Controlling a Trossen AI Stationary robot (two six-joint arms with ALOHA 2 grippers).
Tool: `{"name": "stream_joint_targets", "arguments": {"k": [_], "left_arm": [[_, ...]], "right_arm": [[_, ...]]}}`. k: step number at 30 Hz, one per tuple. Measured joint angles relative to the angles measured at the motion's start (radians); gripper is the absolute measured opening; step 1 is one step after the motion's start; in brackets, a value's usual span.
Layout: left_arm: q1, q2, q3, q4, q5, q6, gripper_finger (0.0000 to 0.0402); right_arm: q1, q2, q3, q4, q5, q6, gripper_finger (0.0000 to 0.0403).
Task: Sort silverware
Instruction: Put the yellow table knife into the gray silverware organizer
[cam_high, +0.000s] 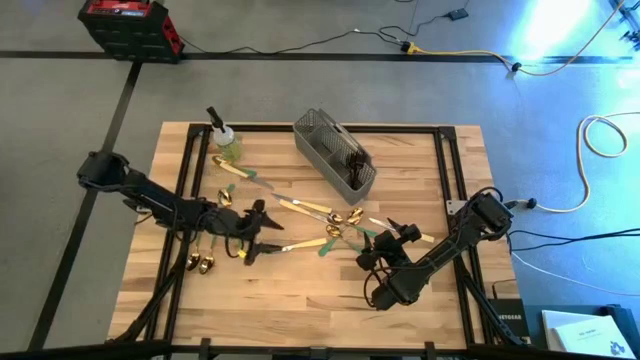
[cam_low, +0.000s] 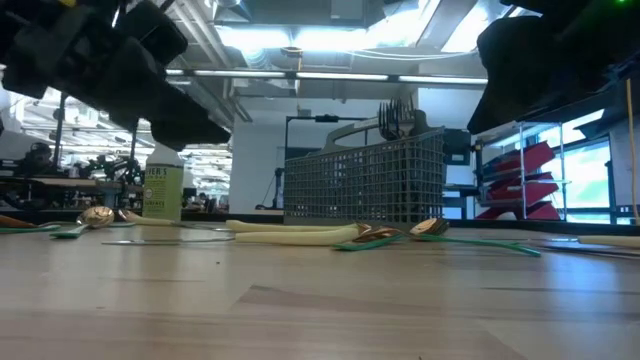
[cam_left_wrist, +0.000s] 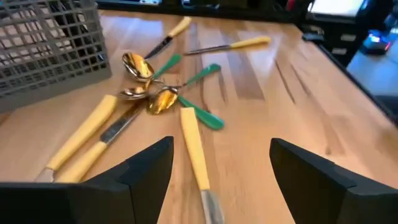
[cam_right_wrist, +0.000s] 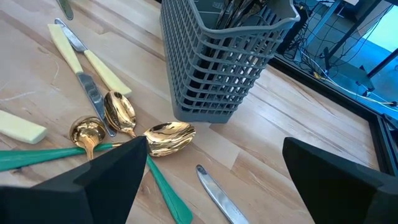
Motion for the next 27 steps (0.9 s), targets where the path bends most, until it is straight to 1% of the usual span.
{"name": "stream_joint_targets", "arguments": {"k": [4, 9, 12, 15, 17, 18, 19, 21, 24, 27], "left_arm": [[-0.028, 0.029, 0.031, 0.004, -0.065, -0.006, 0.0251], [-0.071, 0.127, 0.076, 0.014, -0.194, -0.032, 0.0251], [-0.090, 0.174, 0.090, 0.014, -0.246, -0.053, 0.0251], [-0.104, 0.187, 0.092, 0.011, -0.292, -0.065, 0.0251], [-0.113, 0.185, 0.092, 0.008, -0.346, -0.043, 0.0251], [-0.114, 0.185, 0.092, 0.006, -0.356, -0.020, 0.0251], [-0.104, 0.185, 0.092, 0.008, -0.343, 0.018, 0.0251], [-0.060, 0.183, 0.092, -0.020, -0.256, 0.081, 0.0251], [0.041, 0.184, 0.095, -0.100, -0.157, 0.114, 0.0251], [0.143, 0.184, 0.105, -0.114, -0.084, 0.162, 0.0251]], "right_arm": [[0.000, 0.000, 0.000, 0.000, 0.000, 0.000, 0.0358], [0.000, 0.000, 0.000, 0.000, -0.001, 0.000, 0.0358], [0.000, 0.000, 0.000, 0.001, -0.008, 0.000, 0.0358], [0.000, 0.000, 0.000, 0.002, -0.015, -0.001, 0.0358], [0.000, 0.000, 0.000, 0.009, -0.016, -0.011, 0.0358], [0.000, 0.000, 0.000, 0.016, -0.016, -0.021, 0.0358], [0.000, 0.000, 0.000, 0.023, -0.016, -0.027, 0.0358], [0.000, 0.000, 0.000, 0.025, -0.016, -0.031, 0.0358], [0.000, 0.000, 0.000, 0.024, -0.016, -0.033, 0.0358], [0.000, 0.000, 0.000, 0.024, -0.016, -0.034, 0.0358]]}}
